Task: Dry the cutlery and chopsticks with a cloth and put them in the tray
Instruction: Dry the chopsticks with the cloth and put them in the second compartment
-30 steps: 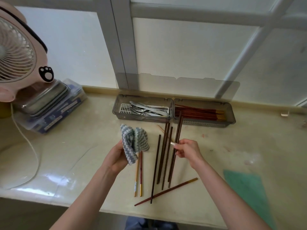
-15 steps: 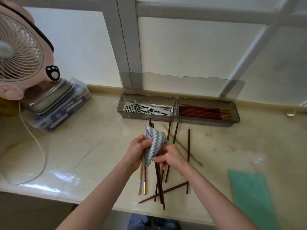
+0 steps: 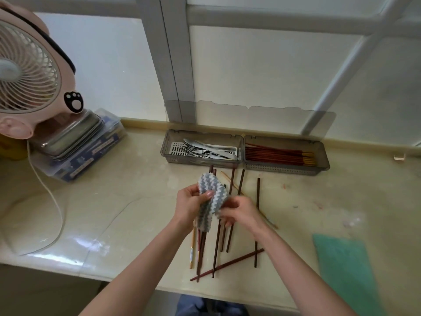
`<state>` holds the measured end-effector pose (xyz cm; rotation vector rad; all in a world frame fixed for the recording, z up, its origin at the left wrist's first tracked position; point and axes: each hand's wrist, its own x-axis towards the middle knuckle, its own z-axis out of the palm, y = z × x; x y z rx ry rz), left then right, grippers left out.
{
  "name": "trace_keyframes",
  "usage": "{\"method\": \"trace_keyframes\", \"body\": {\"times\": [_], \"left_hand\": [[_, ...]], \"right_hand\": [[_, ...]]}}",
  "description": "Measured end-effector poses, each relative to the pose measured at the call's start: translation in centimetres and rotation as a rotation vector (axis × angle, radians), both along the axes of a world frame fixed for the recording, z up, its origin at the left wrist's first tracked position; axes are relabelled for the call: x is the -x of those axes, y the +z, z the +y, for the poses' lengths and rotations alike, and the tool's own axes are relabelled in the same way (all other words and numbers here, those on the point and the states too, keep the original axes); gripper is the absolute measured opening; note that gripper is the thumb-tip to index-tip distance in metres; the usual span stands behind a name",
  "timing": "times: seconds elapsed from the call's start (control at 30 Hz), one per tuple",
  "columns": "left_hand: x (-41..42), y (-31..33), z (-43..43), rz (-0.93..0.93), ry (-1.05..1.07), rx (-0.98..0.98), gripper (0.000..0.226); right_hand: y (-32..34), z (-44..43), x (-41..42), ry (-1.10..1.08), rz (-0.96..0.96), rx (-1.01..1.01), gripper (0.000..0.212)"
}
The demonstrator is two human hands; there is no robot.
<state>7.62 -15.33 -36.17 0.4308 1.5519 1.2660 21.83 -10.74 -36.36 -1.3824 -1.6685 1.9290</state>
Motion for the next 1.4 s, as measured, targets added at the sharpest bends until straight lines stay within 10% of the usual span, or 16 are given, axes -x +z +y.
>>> {"method": "trace_keyframes", "body": {"times": [0.2,0.9,1.4], "left_hand": [[0.6,0.4,0.3,0.168,-0.2,0.079,0.019],[-1.4,0.8,1.2,0.504,-0.66,0.05,0.014],[1.0,0.9,1.6,0.545,-0.753,0.115,0.023]], "right_hand": [[1.7,3.5,-1.0,-0.256,0.247,-0.207,0.031],[1.0,3.2,-0.9,-0.213,-0.091,-0.53,0.02],[1.2,6.1,-3.8,-0.273,0.026,-0.28,0.012]]}}
